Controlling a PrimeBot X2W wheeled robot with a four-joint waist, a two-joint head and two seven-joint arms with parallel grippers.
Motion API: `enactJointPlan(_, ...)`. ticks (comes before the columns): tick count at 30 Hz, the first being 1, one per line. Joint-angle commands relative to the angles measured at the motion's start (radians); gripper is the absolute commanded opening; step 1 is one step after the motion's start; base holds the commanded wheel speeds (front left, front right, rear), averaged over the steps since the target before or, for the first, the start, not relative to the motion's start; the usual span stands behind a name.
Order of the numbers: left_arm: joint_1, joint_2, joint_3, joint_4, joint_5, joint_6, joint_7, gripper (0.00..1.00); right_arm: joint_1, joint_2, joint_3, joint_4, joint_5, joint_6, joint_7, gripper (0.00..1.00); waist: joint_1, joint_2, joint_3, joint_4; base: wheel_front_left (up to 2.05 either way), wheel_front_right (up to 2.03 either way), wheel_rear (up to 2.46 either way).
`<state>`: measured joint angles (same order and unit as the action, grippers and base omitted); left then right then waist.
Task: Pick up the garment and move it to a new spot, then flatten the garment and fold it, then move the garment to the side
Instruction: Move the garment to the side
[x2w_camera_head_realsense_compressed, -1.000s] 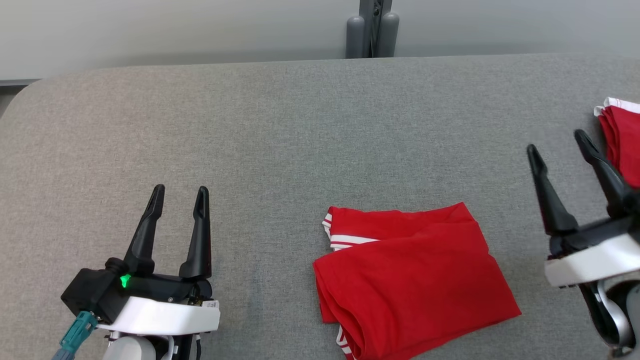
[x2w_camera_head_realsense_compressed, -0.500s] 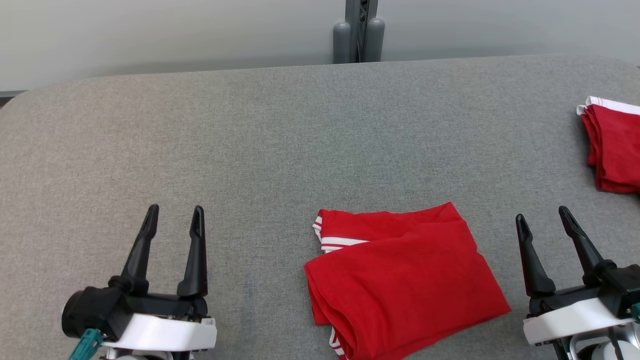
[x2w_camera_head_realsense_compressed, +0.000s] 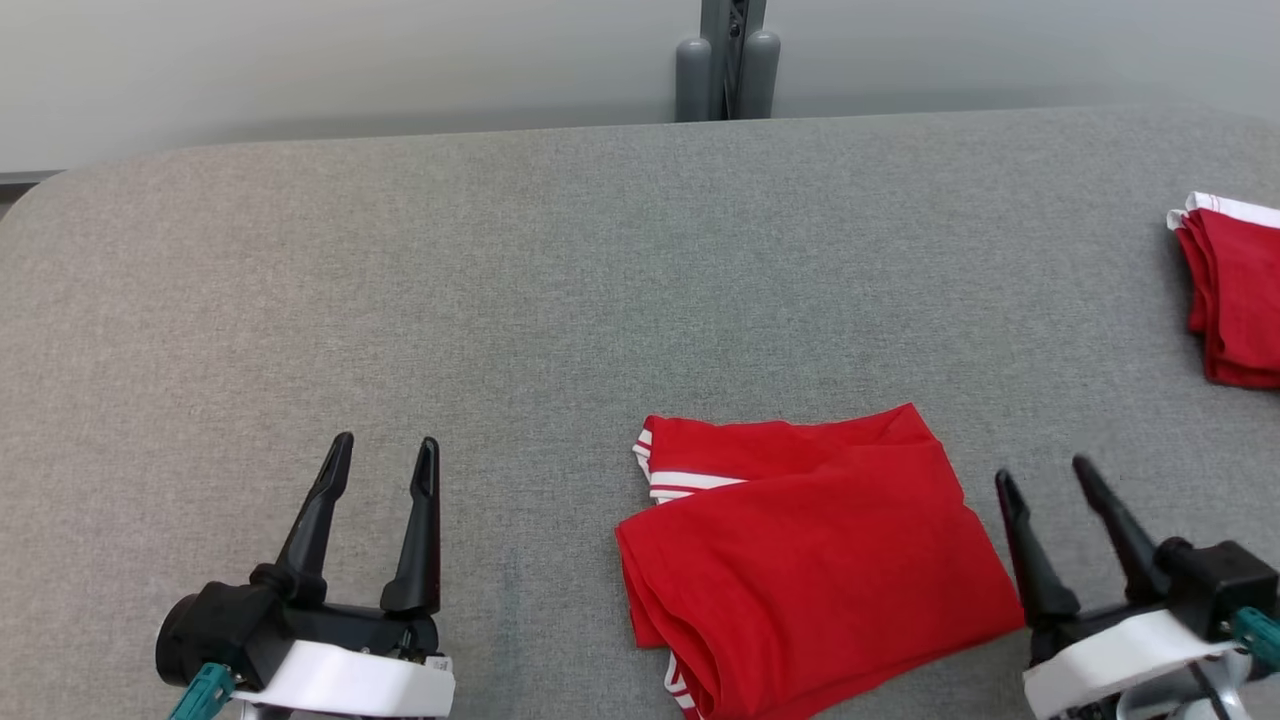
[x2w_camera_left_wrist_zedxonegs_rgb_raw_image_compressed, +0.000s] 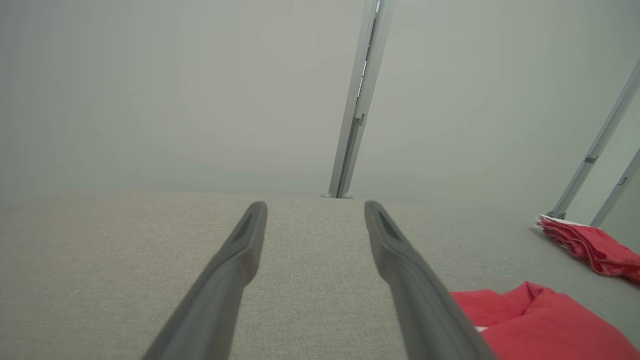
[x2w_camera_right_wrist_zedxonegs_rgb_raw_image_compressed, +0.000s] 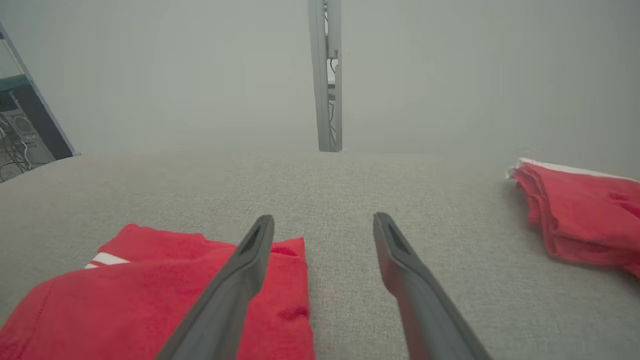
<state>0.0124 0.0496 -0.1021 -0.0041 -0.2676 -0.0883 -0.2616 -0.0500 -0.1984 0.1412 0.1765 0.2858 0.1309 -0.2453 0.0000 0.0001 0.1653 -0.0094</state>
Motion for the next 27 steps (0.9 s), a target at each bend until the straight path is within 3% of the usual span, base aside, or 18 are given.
enactJointPlan(1,-0.009,0.004,-0.002,0.003,-0.006,-0.007,-0.004,1.00,-0.023,-0.039,0.042,0.023,0.052,0.000,0.030,1.00,0.0000,-0.0001,0.002,0.002,0.00,0.00,0.00)
enactJointPlan(4,-0.010,0.004,-0.002,0.006,-0.004,-0.007,-0.004,1.00,-0.047,-0.073,0.092,0.060,0.159,0.000,0.095,1.00,0.0000,-0.0001,0.007,0.003,0.00,0.00,0.00)
enactJointPlan(13,-0.051,0.003,-0.014,0.022,-0.004,-0.016,-0.004,1.00,-0.192,-0.275,0.298,0.075,0.505,0.000,0.367,1.00,0.0000,-0.0001,0.067,0.033,0.00,0.00,0.00)
enactJointPlan(19,-0.072,0.004,-0.014,0.028,-0.003,-0.018,-0.004,1.00,-0.267,-0.378,0.427,0.042,0.639,0.000,0.476,1.00,0.0000,-0.0001,0.108,0.066,0.00,0.00,0.00)
enactJointPlan(23,-0.086,0.003,-0.015,0.031,-0.010,-0.014,-0.004,1.00,-0.303,-0.410,0.479,0.033,0.689,0.000,0.494,1.00,0.0000,-0.0001,0.123,0.084,0.00,0.00,0.00)
enactJointPlan(24,-0.088,0.003,-0.016,0.030,-0.011,-0.014,-0.004,1.00,-0.311,-0.416,0.489,0.032,0.698,0.000,0.493,0.47,0.0000,-0.0001,0.127,0.087,0.00,0.00,0.00)
enactJointPlan(25,-0.088,0.003,-0.017,0.030,-0.012,-0.014,-0.004,1.00,-0.320,-0.420,0.500,0.030,0.701,0.000,0.487,0.05,0.0000,-0.0001,0.129,0.090,0.00,0.00,0.00)
enactJointPlan(27,-0.088,0.003,-0.019,0.029,-0.014,-0.012,-0.004,1.00,-0.336,-0.429,0.520,0.028,0.708,0.000,0.472,0.00,0.0000,-0.0001,0.134,0.094,0.00,0.00,0.00)
